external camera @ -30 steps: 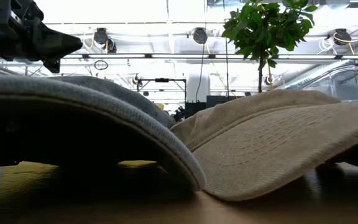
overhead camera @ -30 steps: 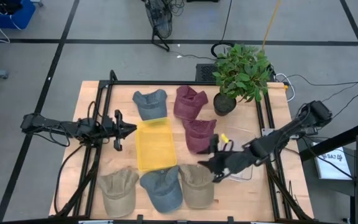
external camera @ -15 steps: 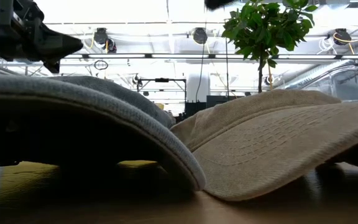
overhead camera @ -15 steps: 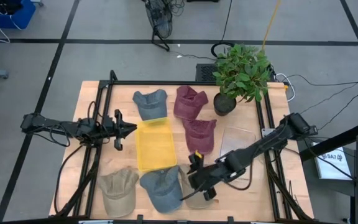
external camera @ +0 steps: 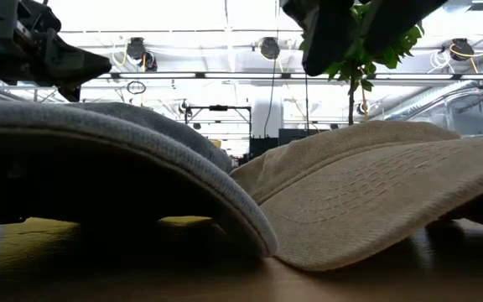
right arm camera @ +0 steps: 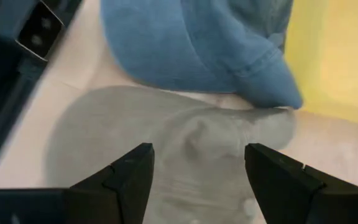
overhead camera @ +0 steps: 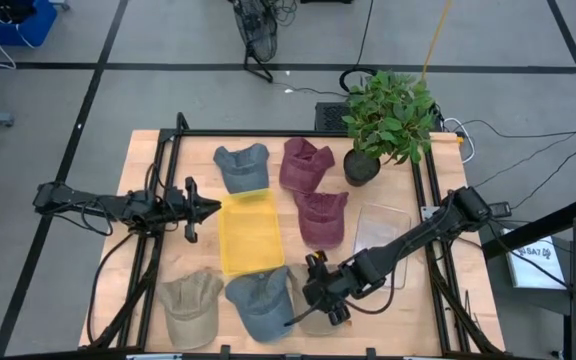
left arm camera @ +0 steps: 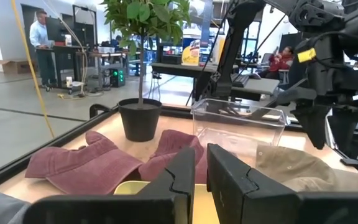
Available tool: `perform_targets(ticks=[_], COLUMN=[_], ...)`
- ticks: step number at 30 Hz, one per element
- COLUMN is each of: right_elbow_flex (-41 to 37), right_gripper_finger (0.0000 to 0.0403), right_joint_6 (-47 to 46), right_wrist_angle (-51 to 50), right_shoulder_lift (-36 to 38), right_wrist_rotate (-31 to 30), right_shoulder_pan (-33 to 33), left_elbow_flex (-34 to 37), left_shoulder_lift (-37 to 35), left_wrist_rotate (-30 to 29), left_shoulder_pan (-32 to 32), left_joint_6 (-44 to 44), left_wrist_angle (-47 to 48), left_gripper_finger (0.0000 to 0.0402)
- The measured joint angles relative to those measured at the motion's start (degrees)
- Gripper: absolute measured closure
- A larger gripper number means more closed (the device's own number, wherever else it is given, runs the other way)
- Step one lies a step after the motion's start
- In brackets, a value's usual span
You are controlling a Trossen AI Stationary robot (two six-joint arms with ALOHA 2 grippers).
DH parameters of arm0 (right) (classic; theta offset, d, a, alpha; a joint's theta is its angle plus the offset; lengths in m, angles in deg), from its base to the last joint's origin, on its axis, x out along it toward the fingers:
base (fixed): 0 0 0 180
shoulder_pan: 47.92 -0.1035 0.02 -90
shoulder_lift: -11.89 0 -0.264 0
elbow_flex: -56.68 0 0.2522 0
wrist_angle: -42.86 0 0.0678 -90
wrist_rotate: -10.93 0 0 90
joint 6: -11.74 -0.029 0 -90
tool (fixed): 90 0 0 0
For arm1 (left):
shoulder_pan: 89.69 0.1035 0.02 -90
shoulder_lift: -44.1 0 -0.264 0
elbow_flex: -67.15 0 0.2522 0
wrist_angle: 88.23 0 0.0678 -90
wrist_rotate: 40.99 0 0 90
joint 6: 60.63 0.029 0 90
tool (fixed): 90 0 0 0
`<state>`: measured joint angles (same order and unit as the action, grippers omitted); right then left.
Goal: Pick & Place hat
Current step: Put the right brown cap into the transparent bin
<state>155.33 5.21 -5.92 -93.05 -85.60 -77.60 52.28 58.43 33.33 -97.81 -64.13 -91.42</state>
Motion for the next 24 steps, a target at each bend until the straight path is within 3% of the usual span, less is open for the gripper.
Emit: perform_targets(ticks=[9, 24], right_elbow_flex=[-3.5, -9.4], right_gripper_finger=[0.0167, 0.0165], right_joint_6=[-7.3, -8.5], right_wrist_angle=[0.9, 6.0], right_shoulder_lift=[0.0, 0.0], right_wrist_rotate=[2.2, 5.3], right_shoulder_pan=[-0.7, 1.2], left_elbow_flex=[0.0, 0.0], left_shoulder_lift=[0.0, 0.0], left_wrist_rotate=[0.1, 0.1], left_shoulder_pan=[0.0, 0.0], left_joint_6=[0.2, 2.3], left_wrist_angle=[0.1, 0.0], left_gripper_finger=[0.0355, 0.0355])
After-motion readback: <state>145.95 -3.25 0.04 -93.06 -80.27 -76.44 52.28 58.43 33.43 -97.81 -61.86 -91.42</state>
